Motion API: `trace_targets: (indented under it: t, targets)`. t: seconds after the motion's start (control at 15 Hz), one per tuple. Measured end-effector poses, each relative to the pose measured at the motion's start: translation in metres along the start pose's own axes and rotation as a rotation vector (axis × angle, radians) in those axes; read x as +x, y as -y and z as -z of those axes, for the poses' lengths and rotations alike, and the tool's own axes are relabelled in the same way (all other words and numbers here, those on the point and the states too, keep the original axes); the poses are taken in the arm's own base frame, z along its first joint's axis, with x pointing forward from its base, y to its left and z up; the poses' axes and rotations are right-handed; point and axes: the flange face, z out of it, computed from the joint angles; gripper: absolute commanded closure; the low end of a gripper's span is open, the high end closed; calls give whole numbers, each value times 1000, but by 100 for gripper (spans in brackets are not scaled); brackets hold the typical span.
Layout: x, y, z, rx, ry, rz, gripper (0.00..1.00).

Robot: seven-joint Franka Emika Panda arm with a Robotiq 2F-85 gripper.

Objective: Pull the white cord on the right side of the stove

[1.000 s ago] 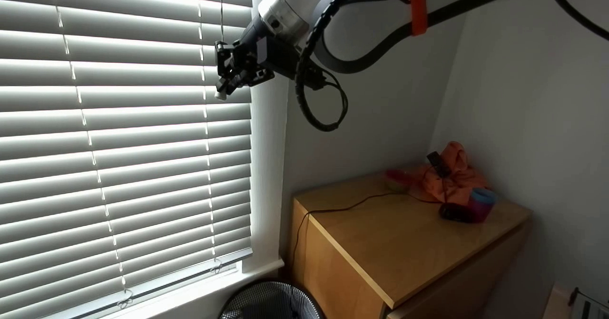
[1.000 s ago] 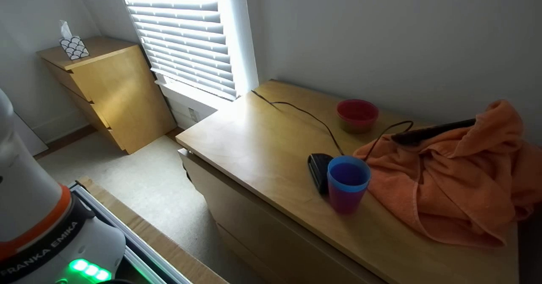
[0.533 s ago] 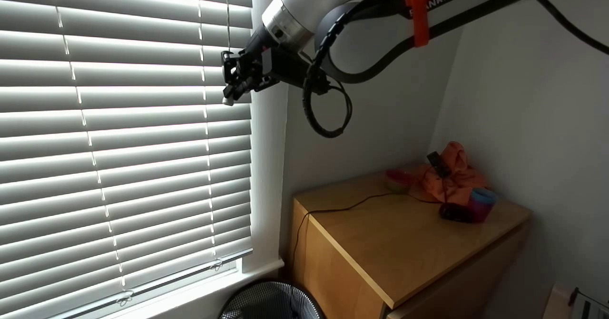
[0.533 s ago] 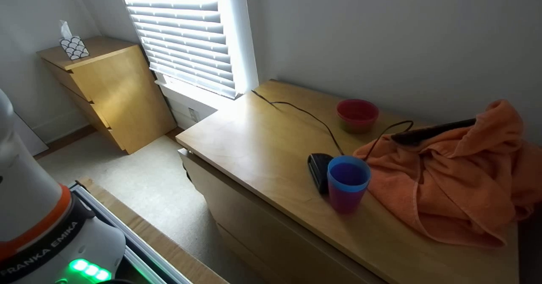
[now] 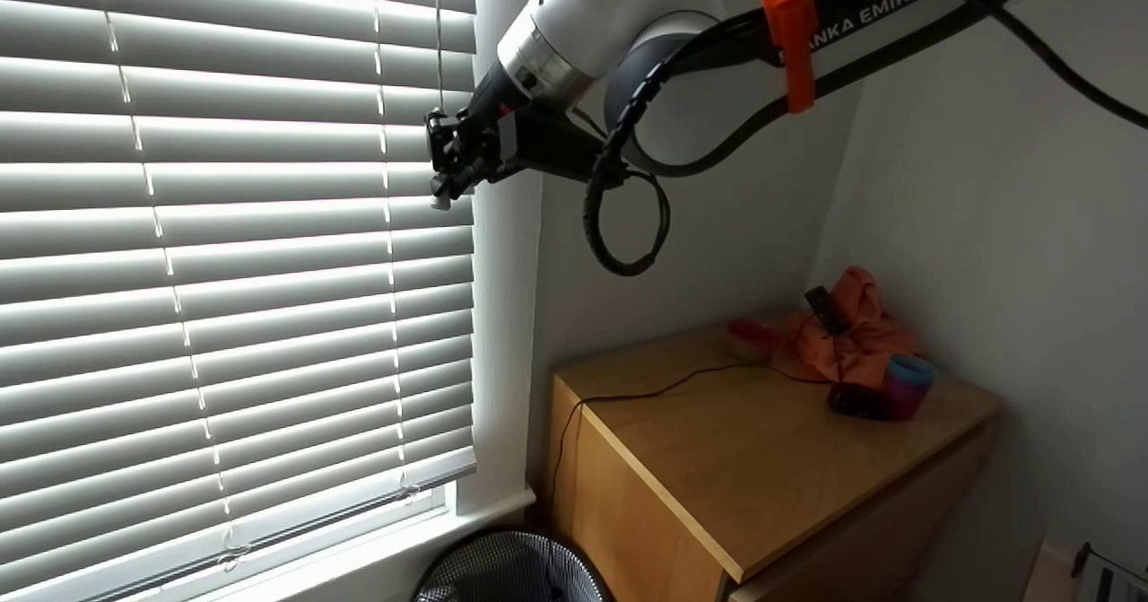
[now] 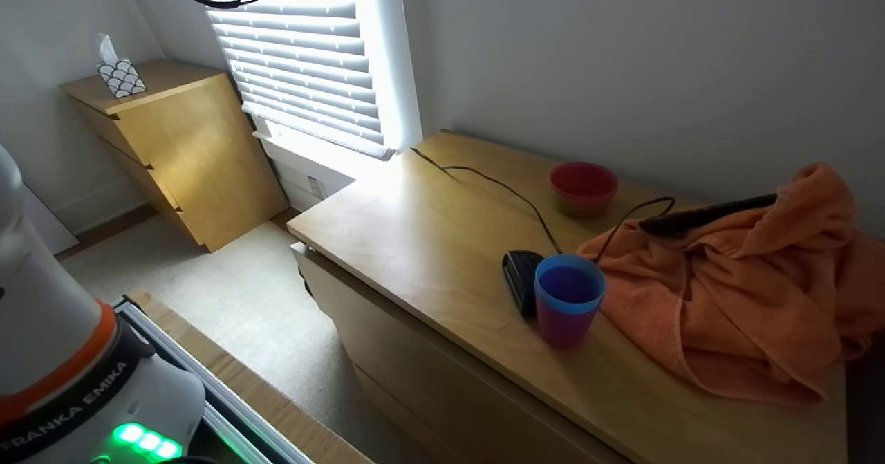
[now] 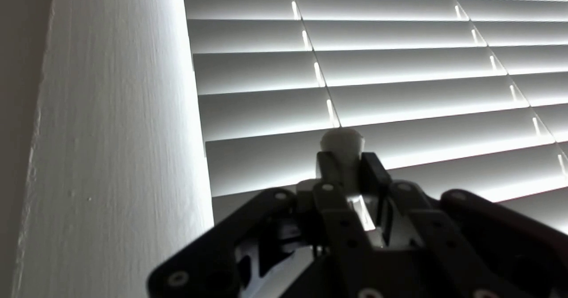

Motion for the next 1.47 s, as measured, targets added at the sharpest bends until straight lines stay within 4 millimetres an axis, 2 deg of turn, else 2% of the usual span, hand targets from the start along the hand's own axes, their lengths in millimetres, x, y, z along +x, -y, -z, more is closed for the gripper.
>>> trace_targets:
  t: [0.13, 0.67, 0.73, 0.87, 1.2, 1.47]
  targets:
    - [6, 2, 5, 14, -22, -1, 81]
    - [7, 2, 6, 14, -24, -1, 81]
    - [7, 2, 6, 14, -24, -1, 95]
    - [8, 2, 6, 15, -23, -4, 95]
    - [11, -11, -8, 10, -6, -47, 95]
    - [7, -12, -16, 25, 5, -72, 95]
